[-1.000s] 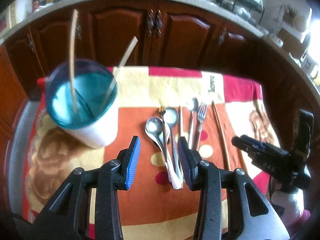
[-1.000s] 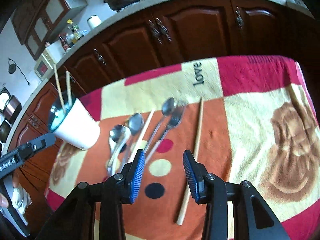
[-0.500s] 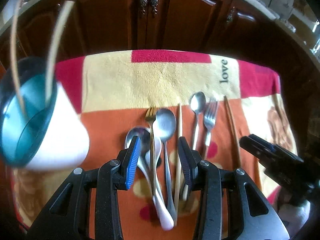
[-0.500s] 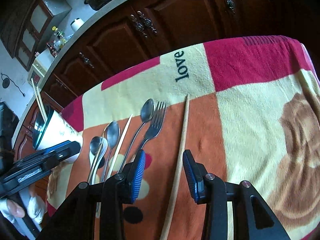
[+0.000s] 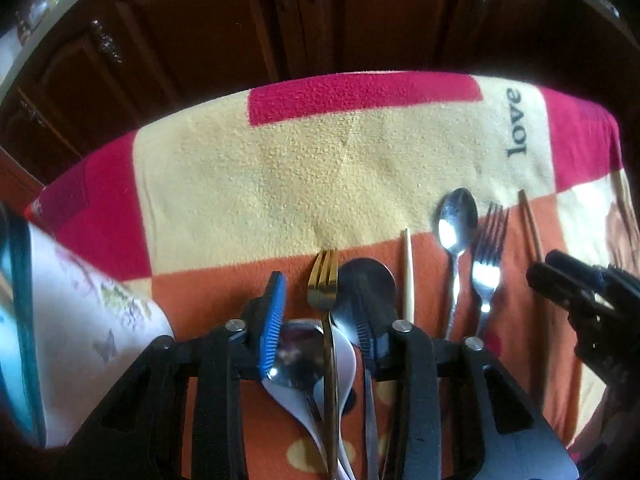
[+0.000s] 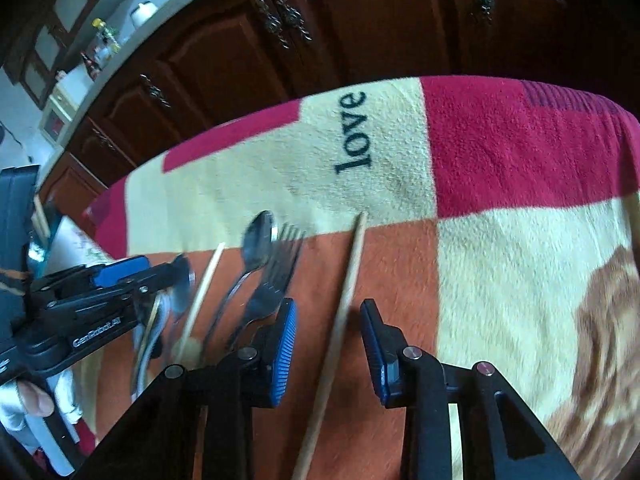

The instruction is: Organize utensils

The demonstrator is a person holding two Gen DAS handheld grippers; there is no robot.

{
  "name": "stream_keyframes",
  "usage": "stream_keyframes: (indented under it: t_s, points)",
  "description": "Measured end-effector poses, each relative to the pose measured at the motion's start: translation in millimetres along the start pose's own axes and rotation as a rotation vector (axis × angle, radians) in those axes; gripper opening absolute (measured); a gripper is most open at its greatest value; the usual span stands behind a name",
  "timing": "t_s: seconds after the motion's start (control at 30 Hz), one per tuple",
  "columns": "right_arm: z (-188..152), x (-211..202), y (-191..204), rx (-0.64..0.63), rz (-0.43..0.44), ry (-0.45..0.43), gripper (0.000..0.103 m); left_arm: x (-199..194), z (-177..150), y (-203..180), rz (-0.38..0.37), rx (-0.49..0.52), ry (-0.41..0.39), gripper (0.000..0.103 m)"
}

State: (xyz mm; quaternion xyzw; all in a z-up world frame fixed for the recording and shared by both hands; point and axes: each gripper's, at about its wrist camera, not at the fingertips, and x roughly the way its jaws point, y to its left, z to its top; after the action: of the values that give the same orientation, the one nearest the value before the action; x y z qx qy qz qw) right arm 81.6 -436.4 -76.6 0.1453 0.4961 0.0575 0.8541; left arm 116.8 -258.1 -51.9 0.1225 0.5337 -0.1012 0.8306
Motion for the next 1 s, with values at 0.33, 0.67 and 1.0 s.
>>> stream_keyframes:
  t_s: [0.33, 0.67, 1.0]
  points:
    - [4.2, 0.1, -2.9, 0.009, 0.049, -0.028, 0.008, -5.7, 6.9, 3.4, -0.102, -0.008, -0.006, 0.002]
    - [-15.2, -40.5, -8.1, 0.043, 0.122, -0.102, 0.007, -54.9, -15.5, 15.8, -0.283, -0.055, -0.062, 0.001]
    - [-30.0, -105.9, 22.1, -0.018, 0.182, -0.211, 0.005, -128.7, -45.6, 16.0, -0.348, -0.041, -0.184, 0.001]
